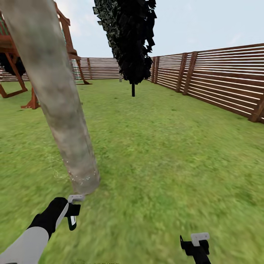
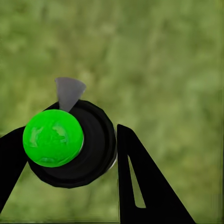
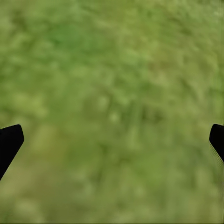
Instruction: In the garden, pick up the pesticide atomizer on the floor and spray pesticide onto both trees until each tree trunk is fully covered.
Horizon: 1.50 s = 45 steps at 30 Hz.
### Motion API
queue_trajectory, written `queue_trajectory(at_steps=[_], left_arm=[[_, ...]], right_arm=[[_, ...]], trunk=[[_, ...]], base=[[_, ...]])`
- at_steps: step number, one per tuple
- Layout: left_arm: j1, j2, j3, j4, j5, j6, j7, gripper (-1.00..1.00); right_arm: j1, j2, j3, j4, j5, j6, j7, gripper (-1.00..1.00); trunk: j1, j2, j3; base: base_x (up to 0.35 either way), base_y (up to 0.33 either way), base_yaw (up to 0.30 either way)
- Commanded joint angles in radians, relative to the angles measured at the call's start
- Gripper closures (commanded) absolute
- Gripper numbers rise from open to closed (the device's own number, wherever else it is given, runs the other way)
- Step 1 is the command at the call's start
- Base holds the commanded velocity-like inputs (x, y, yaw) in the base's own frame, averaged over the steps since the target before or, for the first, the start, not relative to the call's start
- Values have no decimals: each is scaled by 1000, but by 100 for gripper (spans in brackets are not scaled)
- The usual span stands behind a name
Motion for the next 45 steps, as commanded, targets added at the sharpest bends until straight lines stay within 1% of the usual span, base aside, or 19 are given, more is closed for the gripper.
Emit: queue_trajectory(at_steps=[1, 4, 8, 12, 23, 28, 36, 39, 41, 43, 45], left_arm=[[-1, -1, 5, -1, -9, 5, -8, 100], [-1, 0, 6, -1, -9, 5, -8, 100], [-1, 2, 21, -1, -10, 5, -8, 100], [-1, 1, 21, -1, -11, 5, -8, 100], [-1, 1, 22, -1, -11, 5, -7, 100], [-1, 1, 22, -1, -11, 5, -7, 100], [-1, 1, 22, -1, -11, 5, -7, 100], [-1, -1, 22, -1, -10, 5, -7, 100], [-1, -8, 23, -2, 0, -5, -7, 100], [-6, -16, 22, -5, 13, -32, -2, 100], [-16, -35, 18, -7, 15, -39, 3, 100]], right_arm=[[0, 0, -7, 1, 11, -3, -4, -100], [0, 0, -7, 1, 11, -3, -4, -100], [0, 0, -7, 1, 11, -3, -4, -100], [0, 0, -7, 1, 11, -3, -3, -100], [0, -2, -7, 1, 11, -3, -5, -100], [0, -2, -7, 1, 11, -3, -5, -100], [0, -2, -7, 1, 11, -3, -5, -100], [0, -1, -7, 1, 11, -4, -5, -100], [0, -1, -7, 1, 11, -3, -5, -100], [0, -1, -7, 1, 11, -3, -5, -100], [0, -1, -7, 0, 11, -4, -5, -100]], trunk=[[0, 0, -1], [0, 0, -1], [0, 0, -1], [0, 0, -1], [0, 0, -1], [0, 0, -1], [0, 0, -1], [0, 0, -1], [0, 0, -1], [0, 0, -1], [0, 0, -1]], base=[[5, -270, 277], [68, -270, 277], [146, -259, 277], [222, -211, 267], [222, -206, 26], [159, -235, 225], [-18, -263, 275], [-33, -81, 276], [-3, -9, 206], [-1, -2, 56], [0, 0, 14]])
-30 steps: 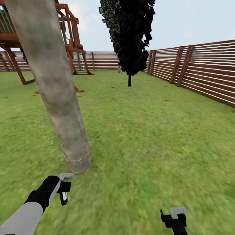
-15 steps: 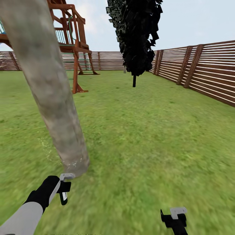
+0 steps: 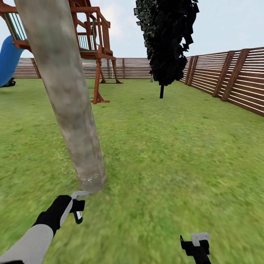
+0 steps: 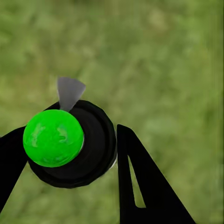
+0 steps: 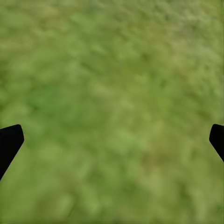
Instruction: In the garden, pick up the pesticide atomizer on the floor and spray pesticide onto both trees until each tree trunk is fully covered.
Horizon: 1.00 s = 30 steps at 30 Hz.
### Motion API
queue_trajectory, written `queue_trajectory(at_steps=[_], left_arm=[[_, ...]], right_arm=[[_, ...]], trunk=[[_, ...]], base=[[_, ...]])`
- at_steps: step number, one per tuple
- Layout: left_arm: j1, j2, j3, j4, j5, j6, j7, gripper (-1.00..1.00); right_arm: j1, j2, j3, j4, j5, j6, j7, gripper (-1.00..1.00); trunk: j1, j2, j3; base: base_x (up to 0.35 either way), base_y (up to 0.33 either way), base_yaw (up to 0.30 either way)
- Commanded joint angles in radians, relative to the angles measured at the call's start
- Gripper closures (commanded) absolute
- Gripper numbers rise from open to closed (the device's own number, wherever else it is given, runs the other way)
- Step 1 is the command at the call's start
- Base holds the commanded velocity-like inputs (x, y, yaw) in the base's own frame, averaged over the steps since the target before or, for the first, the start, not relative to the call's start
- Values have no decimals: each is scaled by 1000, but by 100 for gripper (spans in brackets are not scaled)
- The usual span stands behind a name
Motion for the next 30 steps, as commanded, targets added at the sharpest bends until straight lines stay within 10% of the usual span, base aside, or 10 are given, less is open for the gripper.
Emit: queue_trajectory(at_steps=[1, 4, 9, 13, 20, 25, 30], left_arm=[[-5, 18, 7, -40, -15, 7, -9, 100], [-6, 35, 6, -93, -12, 15, -13, 100], [-60, -22, 3, -140, -12, 115, -16, 100], [-78, 73, 5, -141, -10, 124, -18, 100], [-98, 23, 0, -153, -12, 150, -18, 100], [-119, 133, 4, -166, -11, 230, -60, 100], [-121, 107, -4, -183, -18, 235, -88, 100]], right_arm=[[-1, 0, -7, 2, 11, -3, -4, -100], [-1, 0, -7, 2, 11, -3, -4, -100], [-1, 1, -7, 2, 11, -3, -4, -100], [-1, 1, -7, 2, 11, -3, -4, -100], [0, 0, -7, 2, 11, -3, -4, -100], [0, 1, -7, 2, 11, -3, -4, -100], [0, 0, -7, 2, 11, -3, -4, -100]], trunk=[[0, 0, -1], [0, 0, -1], [0, 0, -1], [0, 0, -1], [0, 0, -1], [0, 0, -1], [0, 0, -1]], base=[[0, 0, 0], [0, 0, 0], [0, 0, 0], [0, 0, 0], [0, 0, 0], [0, 0, 0], [-144, 0, 0]])
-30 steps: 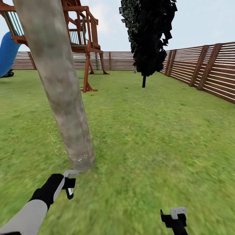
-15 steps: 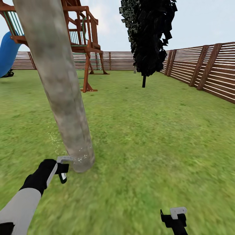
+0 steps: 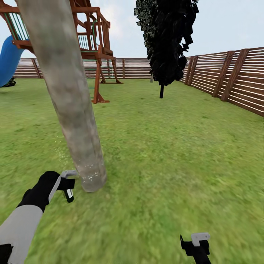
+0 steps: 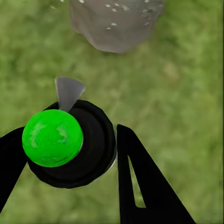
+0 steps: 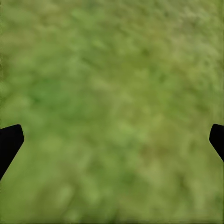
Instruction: In the garden, pick up the pesticide atomizer on the floor and spray pesticide onto both trees until each tree trunk is fully covered.
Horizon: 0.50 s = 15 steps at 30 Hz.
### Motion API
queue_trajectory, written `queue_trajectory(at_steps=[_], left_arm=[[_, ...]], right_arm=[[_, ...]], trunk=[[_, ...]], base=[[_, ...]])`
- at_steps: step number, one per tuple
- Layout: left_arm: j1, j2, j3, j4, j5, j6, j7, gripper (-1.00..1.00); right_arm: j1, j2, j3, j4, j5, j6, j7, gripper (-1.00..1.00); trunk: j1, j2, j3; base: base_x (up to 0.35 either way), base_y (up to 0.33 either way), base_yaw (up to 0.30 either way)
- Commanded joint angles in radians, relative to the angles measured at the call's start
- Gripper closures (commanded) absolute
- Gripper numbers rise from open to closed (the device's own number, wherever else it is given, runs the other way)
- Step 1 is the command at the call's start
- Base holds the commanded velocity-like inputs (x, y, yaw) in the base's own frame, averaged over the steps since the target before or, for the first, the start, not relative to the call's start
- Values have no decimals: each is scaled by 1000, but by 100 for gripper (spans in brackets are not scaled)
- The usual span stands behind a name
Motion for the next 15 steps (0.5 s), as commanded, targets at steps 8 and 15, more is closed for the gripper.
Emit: queue_trajectory(at_steps=[8, 15], left_arm=[[-85, 7, 0, -107, -31, 125, -4, 100], [-133, -36, -60, -108, -56, 139, -4, 100]], right_arm=[[-1, 0, -7, 1, 11, -2, -4, -100], [-1, 0, -7, 1, 11, -3, -4, -100]], trunk=[[-1, 0, -1], [-1, 0, -1]], base=[[-11, 0, 0], [0, 0, 0]])
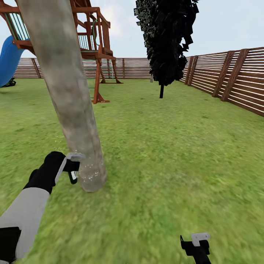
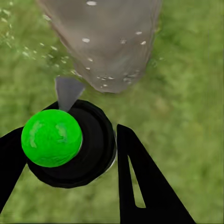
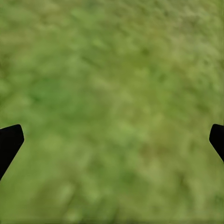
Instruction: In the garden, pick up the pesticide atomizer on the floor and spray pesticide onto both trees until each tree trunk is fully covered.
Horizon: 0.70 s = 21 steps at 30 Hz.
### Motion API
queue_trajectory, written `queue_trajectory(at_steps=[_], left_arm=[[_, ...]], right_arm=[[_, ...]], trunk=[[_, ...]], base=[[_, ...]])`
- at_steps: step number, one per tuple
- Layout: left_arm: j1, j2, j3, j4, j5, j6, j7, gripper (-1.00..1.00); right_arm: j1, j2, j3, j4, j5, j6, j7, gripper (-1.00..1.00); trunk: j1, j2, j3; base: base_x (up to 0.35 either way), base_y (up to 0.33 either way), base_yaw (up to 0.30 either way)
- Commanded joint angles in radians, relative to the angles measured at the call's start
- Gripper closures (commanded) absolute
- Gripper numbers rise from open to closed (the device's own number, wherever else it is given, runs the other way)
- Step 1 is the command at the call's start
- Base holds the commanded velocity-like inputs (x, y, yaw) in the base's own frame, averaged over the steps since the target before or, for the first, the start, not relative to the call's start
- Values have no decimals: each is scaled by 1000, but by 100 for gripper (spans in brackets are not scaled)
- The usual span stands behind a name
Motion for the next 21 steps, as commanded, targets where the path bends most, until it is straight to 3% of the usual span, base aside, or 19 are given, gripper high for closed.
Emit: queue_trajectory(at_steps=[1, 3, 5, 7, 9, 15, 21], left_arm=[[-3, 38, 3, 0, -3, 5, -10, 100], [-15, 110, -1, 9, 1, 5, -16, 100], [-13, 111, -4, 18, 1, 1, -18, 100], [-12, 80, -19, 22, 2, 3, -19, 100], [-12, 67, -42, 23, 4, 5, -19, 100], [8, 95, -51, 81, -1, -4, -20, 100], [50, 96, -51, 80, -5, -10, -15, 100]], right_arm=[[0, 0, -7, 1, 11, -3, -4, -100], [-1, 0, -7, 1, 11, -3, -4, -100], [0, 0, -7, 1, 11, -3, -4, -100], [0, 0, -7, 1, 11, -3, -4, -100], [0, 0, -7, 1, 11, -3, -4, -100], [0, -1, -7, 1, 12, -3, -3, -100], [0, 0, -7, 1, 12, -3, -3, -100]], trunk=[[0, 0, -1], [0, 0, -1], [0, 0, -1], [0, 0, -1], [0, 0, -1], [0, 0, -1], [0, 0, -1]], base=[[0, 0, 0], [0, 0, 0], [0, 0, 0], [0, 0, 0], [0, 0, 0], [0, 0, 0], [100, -162, 0]])
